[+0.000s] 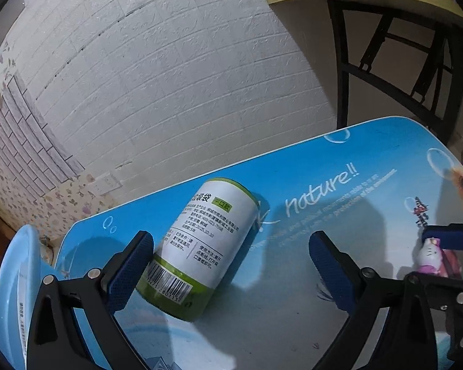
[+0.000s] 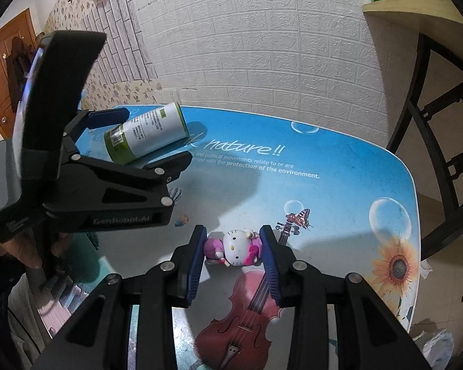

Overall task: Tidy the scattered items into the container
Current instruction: 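Lower the left gripper around the green-and-white canister and close it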

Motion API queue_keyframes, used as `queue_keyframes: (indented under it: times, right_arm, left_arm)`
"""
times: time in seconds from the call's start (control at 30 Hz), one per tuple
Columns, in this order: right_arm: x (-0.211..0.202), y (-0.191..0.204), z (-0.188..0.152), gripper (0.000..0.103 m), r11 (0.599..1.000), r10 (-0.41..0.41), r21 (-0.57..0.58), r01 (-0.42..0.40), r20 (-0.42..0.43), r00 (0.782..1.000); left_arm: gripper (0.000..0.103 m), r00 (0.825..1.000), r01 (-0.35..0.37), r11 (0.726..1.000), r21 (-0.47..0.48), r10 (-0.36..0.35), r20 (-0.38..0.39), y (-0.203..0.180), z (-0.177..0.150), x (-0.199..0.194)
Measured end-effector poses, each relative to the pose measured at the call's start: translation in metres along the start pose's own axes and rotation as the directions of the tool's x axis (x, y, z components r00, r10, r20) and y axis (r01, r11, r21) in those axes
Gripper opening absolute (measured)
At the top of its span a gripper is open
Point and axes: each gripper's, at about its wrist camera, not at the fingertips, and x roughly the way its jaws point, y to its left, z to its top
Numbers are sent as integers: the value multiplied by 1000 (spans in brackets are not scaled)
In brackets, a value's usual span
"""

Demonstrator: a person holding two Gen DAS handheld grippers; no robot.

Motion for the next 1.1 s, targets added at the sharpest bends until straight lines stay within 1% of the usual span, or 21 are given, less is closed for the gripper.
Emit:
queue_keyframes:
  times: [0.13,0.27,0.4,0.5,0.7,0.77,0.83,0.87,0.9,1.1]
  right_arm:
    - [2,0,1,36,1000,-2,-2,2,-1,1000]
    - [2,0,1,37,1000,-2,-2,2,-1,1000]
    - [2,0,1,37,1000,-2,-1,2,-1,1000]
    - [2,0,0,37,1000,-3,-2,3,-1,1000]
    - [2,0,0,37,1000,0,0,0,-1,1000]
    - [2,-1,1,37,1000,0,1,0,-1,1000]
    - [2,-1,1,37,1000,1,3,-1,0,1000]
    - [2,-1,1,37,1000,2,5,-2,0,1000]
    - [2,-1,1,37,1000,2,6,-2,0,1000]
    - [3,-1,2,37,1000,-9,9,9,1,1000]
  left_arm:
    - [102,1000,-12,1000,14,12,-20,1,2,7]
    - [102,1000,-7,1000,16,8,-26,1,3,10]
    - [94,1000,-11,1000,22,12,-18,2,2,9]
    - [94,999,-31,999,29,32,-36,2,4,14]
    - [94,999,-23,1000,3,23,-47,7,6,19]
    - [90,999,-18,1000,-4,18,-48,10,5,19]
    - [73,998,-43,999,-6,42,-44,12,5,18]
    - [69,998,-49,999,-8,48,-37,13,4,17]
    - [62,998,-50,999,-9,50,-31,14,4,16]
    - [49,1000,-10,1000,-3,10,-5,15,-3,3]
